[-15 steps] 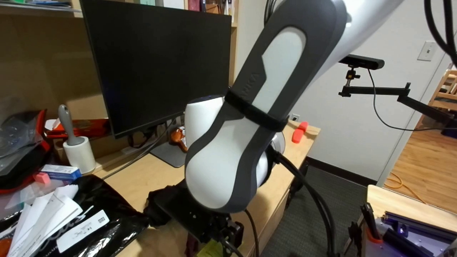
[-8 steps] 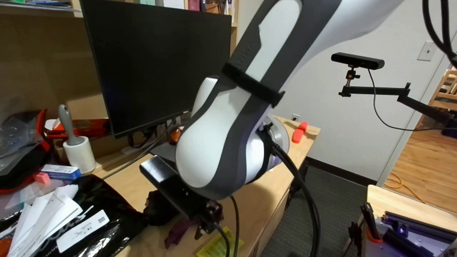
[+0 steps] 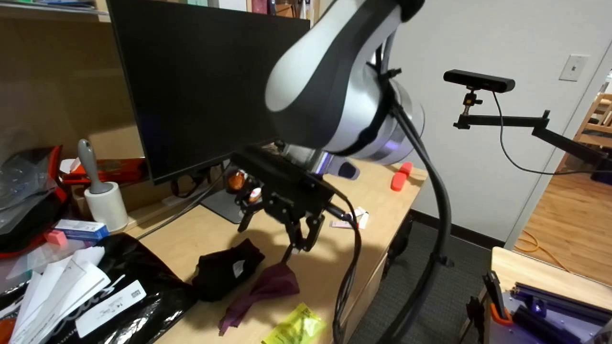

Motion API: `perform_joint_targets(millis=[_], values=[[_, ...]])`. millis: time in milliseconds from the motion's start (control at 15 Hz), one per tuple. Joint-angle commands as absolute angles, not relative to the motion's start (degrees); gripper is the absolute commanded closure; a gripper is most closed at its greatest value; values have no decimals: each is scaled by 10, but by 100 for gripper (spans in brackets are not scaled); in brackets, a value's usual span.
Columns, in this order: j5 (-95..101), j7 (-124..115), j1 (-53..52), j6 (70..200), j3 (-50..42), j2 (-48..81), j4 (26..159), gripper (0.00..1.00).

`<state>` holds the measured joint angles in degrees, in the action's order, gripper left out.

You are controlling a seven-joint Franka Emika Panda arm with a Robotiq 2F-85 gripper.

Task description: Move the maroon cloth to the left then move the yellow object to the left

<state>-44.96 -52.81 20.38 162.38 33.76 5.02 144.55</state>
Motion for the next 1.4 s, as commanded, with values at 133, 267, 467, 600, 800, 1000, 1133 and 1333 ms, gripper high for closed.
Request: perform_joint_targets(millis=[133,267,467,600,800,1000,1133,1333], values=[[-527,-406,185,1574,172,-12,1452,0],[-513,-408,152,1577,93,-13,1450,0],[-495,-421,112,1579,35,-6,1446,0],[-494,-421,99,1579,23,-5,1446,0],[-394,-435,82,1523,12,-13,1463,0],[-260,-464,69,1455,-5,-24,1455,0],[-199,-457,65,1389,-12,-29,1436,0],[-125,-425,66,1295,-20,-40,1413,0]])
